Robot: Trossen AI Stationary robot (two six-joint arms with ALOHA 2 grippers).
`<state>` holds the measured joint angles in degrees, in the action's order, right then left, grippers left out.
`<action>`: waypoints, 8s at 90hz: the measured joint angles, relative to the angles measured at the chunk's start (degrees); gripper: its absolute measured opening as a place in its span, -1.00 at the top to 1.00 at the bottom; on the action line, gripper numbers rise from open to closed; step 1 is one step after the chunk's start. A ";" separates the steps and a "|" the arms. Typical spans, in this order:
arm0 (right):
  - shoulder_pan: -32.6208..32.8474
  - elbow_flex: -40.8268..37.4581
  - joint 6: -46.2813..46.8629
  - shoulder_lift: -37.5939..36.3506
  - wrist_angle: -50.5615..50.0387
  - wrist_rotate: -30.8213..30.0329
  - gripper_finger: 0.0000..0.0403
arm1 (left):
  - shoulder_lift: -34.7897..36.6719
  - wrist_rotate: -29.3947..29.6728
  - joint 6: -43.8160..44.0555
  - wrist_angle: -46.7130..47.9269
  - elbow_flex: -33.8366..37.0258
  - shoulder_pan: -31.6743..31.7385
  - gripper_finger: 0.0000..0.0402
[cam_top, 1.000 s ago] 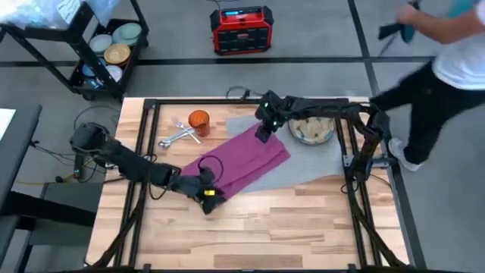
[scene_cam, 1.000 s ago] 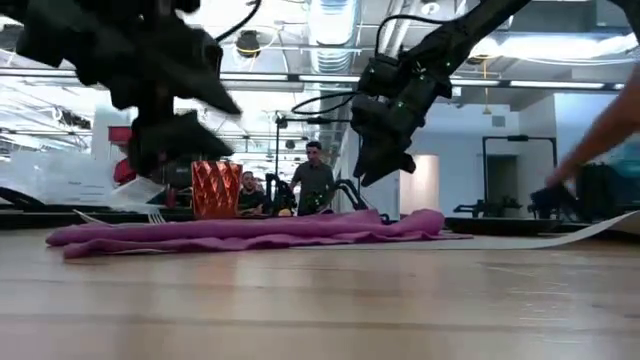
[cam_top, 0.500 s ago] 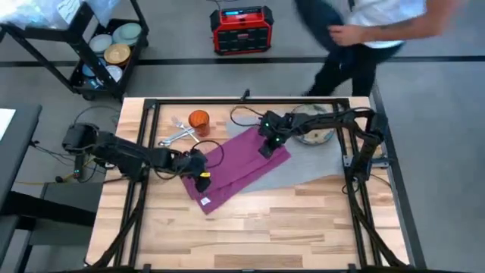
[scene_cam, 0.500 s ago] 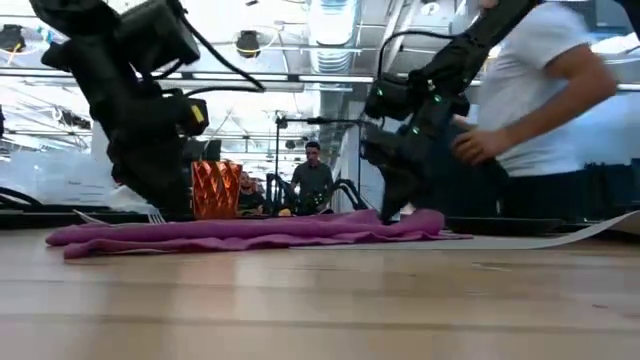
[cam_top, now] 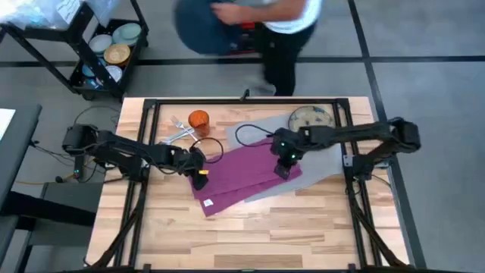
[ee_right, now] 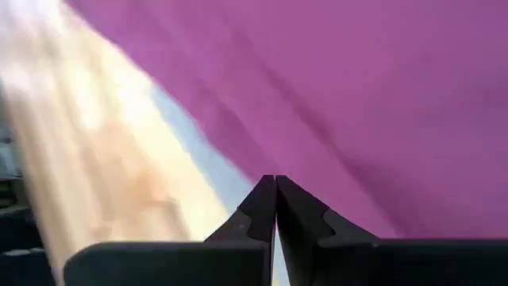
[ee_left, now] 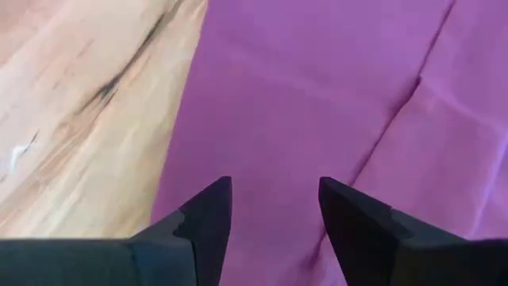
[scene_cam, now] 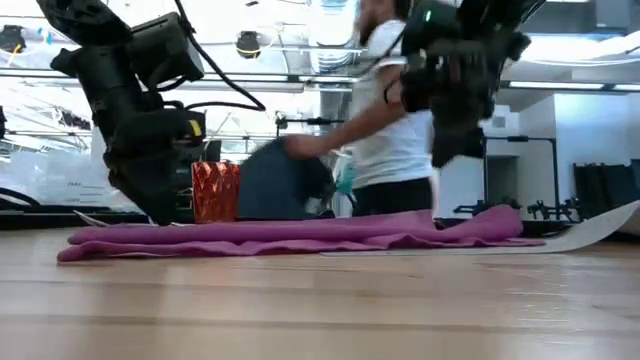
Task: Set table place
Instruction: Fold the purple napkin
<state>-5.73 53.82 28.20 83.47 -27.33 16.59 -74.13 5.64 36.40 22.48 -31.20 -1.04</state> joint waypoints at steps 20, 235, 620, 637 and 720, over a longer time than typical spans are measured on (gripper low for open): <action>2.01 0.54 7.34 9.90 18.17 0.40 1.00 | 0.00 -10.46 -2.58 0.11 1.22 -0.09 0.14; 6.75 17.64 7.97 28.97 24.07 1.24 1.00 | -7.39 -13.91 -3.10 -10.10 2.01 5.29 0.14; 0.93 24.56 -0.17 39.57 14.18 4.79 1.00 | -7.55 7.81 7.91 4.22 -16.44 -20.06 1.00; 1.09 24.41 0.04 39.05 15.05 4.49 1.00 | -7.54 11.13 14.74 21.94 -15.39 -20.49 1.00; 14.03 24.50 -2.31 19.67 -9.48 -15.88 0.64 | -6.33 3.36 12.50 -1.40 -1.46 -21.11 0.91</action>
<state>8.29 78.32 25.89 103.14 -36.81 0.71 -80.46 9.00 48.91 21.08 -32.66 -22.15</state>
